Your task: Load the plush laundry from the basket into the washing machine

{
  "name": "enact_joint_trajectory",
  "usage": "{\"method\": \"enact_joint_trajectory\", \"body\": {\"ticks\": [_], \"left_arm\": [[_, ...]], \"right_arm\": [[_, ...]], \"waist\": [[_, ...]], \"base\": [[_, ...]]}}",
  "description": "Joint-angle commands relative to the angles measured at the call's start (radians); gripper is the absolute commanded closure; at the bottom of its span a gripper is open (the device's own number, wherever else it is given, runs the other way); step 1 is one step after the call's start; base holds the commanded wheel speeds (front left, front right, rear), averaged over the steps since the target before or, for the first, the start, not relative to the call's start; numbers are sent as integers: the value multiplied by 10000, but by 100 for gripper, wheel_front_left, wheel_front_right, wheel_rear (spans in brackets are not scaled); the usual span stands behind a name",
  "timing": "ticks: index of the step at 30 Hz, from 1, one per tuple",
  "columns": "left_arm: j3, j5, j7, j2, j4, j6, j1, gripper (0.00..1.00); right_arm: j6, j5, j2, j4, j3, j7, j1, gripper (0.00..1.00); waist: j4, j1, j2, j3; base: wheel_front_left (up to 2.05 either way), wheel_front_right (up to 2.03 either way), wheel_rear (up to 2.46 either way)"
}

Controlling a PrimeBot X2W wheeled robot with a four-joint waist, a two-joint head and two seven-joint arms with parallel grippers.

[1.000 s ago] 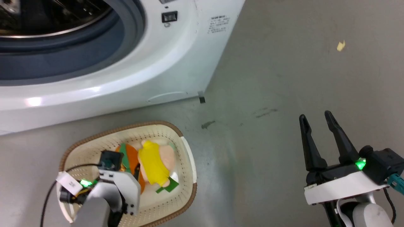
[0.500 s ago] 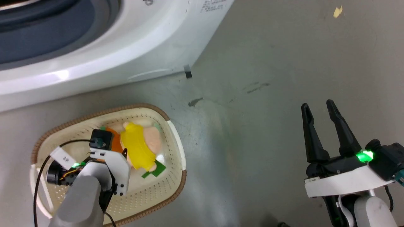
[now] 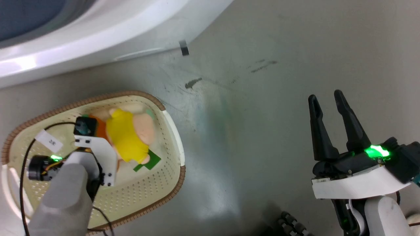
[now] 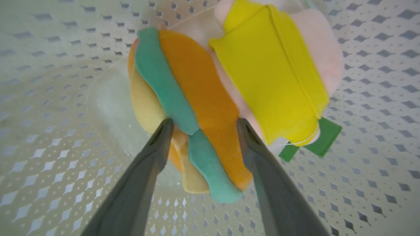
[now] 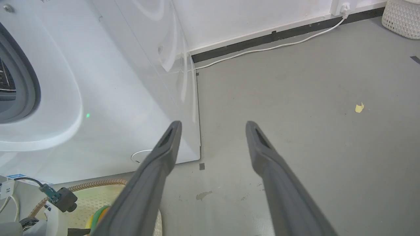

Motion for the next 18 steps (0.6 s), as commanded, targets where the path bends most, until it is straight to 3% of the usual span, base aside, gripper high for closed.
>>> {"method": "enact_joint_trajectory", "body": {"ticks": [1, 10, 11, 12, 18], "left_arm": [[-99, 6, 120, 99, 265, 44, -280, 0], [-382, -281, 377, 238, 1155, 30, -1051, 0], [-429, -310, 378, 239, 1241, -28, -1113, 58], [-485, -330, 351, 257, 1316, -102, -1170, 100], [-494, -706, 164, 470, 1911, -139, -1435, 100]], "right_arm": [[-6, 132, 1, -92, 31, -128, -243, 0], [-6, 564, 1, -209, 143, -316, -443, 0], [-6, 609, 1, -209, 165, -336, -465, 0], [-6, 655, 1, -204, 186, -357, -490, 0], [-7, 939, 1, -103, 329, -482, -768, 0]], "waist": [[-87, -1, -1, 227], [-364, -1, -1, 1047], [-400, -1, -1, 1124], [-438, -1, -1, 1198], [-757, -1, -1, 1507]], "base": [[0, 0, 0], [0, 0, 0], [0, 0, 0], [0, 0, 0], [0, 0, 0]]}}
